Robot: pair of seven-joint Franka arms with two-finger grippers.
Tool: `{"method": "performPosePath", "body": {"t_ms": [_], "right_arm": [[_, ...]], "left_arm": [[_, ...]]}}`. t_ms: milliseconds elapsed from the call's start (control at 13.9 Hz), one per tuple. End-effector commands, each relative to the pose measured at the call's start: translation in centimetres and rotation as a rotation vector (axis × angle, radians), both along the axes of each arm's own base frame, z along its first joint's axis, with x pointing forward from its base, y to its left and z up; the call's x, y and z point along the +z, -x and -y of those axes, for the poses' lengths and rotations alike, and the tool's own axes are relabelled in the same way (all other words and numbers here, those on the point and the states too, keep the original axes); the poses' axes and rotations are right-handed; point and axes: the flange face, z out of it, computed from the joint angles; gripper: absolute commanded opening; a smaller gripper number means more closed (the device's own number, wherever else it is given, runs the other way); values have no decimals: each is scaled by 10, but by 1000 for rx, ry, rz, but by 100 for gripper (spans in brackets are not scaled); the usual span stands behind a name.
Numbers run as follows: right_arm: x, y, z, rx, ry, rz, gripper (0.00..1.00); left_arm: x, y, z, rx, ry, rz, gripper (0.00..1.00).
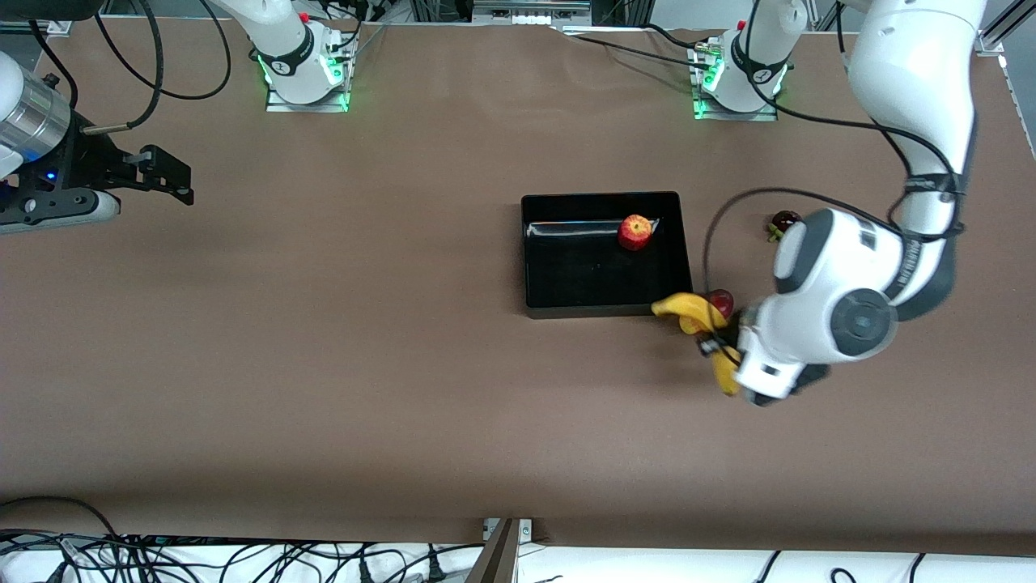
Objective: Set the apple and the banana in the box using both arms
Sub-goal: 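Grasp the banana with the left gripper and lift it toward the box, then lower the banana into the box and open the left gripper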
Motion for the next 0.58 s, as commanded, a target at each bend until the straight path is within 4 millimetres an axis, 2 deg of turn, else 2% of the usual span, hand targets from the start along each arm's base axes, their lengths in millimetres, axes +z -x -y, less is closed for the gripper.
{"method": "performPosePath", "body": {"t_ms": [0,72,289,361,433,505], "right_arm": [[4,0,0,-1,12,12,100],[4,0,0,-1,12,12,100],[5,0,0,-1,10,13,100],[4,0,0,-1,10,12,100],[5,0,0,-1,10,13,100],[5,0,0,-1,10,13,100]], "left_arm": [[-11,37,51,-144,49,-70,0],[-24,54,69,-179,47,-101,0],[-64,91,95,-227,26,-162,0],[-60,106,114,-248,16,-148,0],[-43,124,137,-275,-17,-117,0],[-22,130,143,-288,-66,-63,0]]}}
